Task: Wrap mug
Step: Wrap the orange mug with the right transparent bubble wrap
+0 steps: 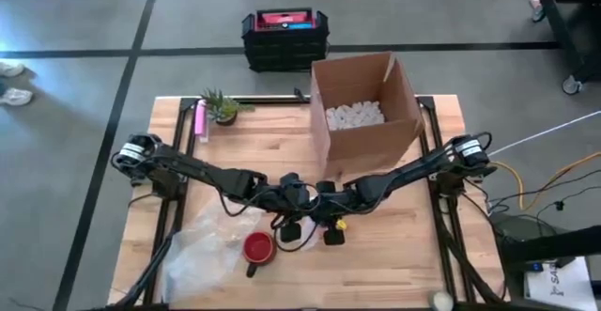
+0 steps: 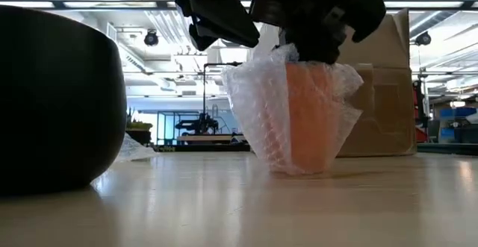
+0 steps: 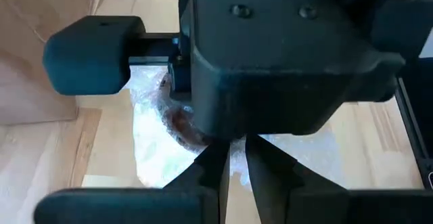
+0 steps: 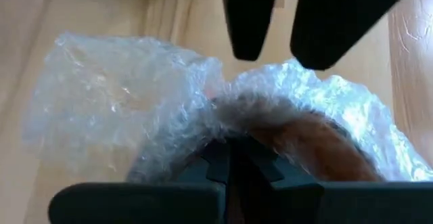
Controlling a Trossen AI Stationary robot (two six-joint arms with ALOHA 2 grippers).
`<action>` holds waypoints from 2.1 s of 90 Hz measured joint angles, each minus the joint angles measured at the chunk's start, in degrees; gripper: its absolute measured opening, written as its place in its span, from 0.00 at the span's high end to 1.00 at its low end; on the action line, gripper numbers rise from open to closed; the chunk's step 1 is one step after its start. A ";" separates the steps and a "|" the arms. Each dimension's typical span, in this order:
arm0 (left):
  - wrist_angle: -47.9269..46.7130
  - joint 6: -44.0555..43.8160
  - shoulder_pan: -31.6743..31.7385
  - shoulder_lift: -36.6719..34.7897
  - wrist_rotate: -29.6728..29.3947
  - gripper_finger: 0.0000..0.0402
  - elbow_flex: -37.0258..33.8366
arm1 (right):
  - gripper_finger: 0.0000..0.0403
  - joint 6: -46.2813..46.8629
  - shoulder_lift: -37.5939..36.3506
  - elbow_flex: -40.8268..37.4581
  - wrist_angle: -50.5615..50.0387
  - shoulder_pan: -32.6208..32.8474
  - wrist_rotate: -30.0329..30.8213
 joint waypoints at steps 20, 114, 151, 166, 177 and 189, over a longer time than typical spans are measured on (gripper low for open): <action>0.00 -0.01 -0.02 0.00 0.00 0.91 0.00 | 1.00 -0.18 -3.65 1.08 -2.35 0.02 -0.19; 0.59 -0.20 0.00 0.00 -0.02 0.91 0.00 | 1.00 0.46 0.89 6.69 -20.16 -0.09 5.50; 0.85 0.04 -0.03 0.00 0.00 0.91 0.00 | 1.00 -0.88 -3.16 11.73 -23.00 0.11 3.99; 0.37 0.02 -0.28 0.00 0.02 0.91 -0.11 | 1.00 -1.02 -5.71 12.81 -24.01 0.17 3.92; -0.85 0.06 -0.65 -0.04 0.09 0.91 -0.19 | 1.00 -1.03 -6.96 12.96 -23.11 0.44 3.89; -1.62 0.16 -0.94 -1.20 -0.04 0.91 -0.20 | 1.00 -1.25 -6.91 12.96 -19.21 1.06 0.62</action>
